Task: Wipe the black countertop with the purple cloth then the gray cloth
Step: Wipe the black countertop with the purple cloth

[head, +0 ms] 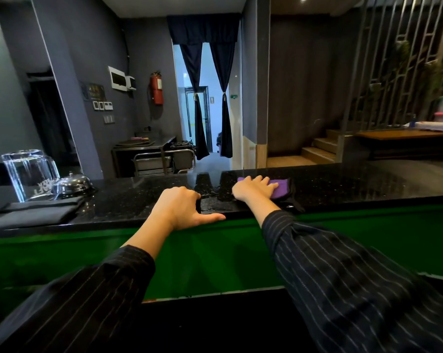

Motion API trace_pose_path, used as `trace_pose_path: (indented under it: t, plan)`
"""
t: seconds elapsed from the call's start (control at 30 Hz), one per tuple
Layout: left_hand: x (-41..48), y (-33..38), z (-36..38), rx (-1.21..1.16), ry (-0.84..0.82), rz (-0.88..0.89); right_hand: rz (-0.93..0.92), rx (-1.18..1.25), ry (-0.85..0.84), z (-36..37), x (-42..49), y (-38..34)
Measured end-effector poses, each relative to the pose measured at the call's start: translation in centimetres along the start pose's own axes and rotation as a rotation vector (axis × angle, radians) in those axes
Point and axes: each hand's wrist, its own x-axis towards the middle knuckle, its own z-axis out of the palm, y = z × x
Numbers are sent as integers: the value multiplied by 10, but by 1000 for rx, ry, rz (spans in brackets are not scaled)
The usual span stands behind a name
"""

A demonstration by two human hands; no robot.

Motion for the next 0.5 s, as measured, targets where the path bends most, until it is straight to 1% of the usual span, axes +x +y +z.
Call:
trace_pose_path:
  t: [0.13,0.23,0.3,0.4,0.5]
  plan:
    - [-1,0,-2,-33,-16,-18,-106,7,-28,6,-11,-37]
    - [-3,-7,-7,-117,-51,12,-192,25,-42,10,-13,-56]
    - [-10,-26,-12,-173,-142,58,-216,22,-48,11,-10,-59]
    - [-34,-73,-11,-97,-271,102,-245,12,-59,11,-2,-60]
    - [-55,-105,-3,-145,-336,-11,-280,6,-75,13,9,-69]
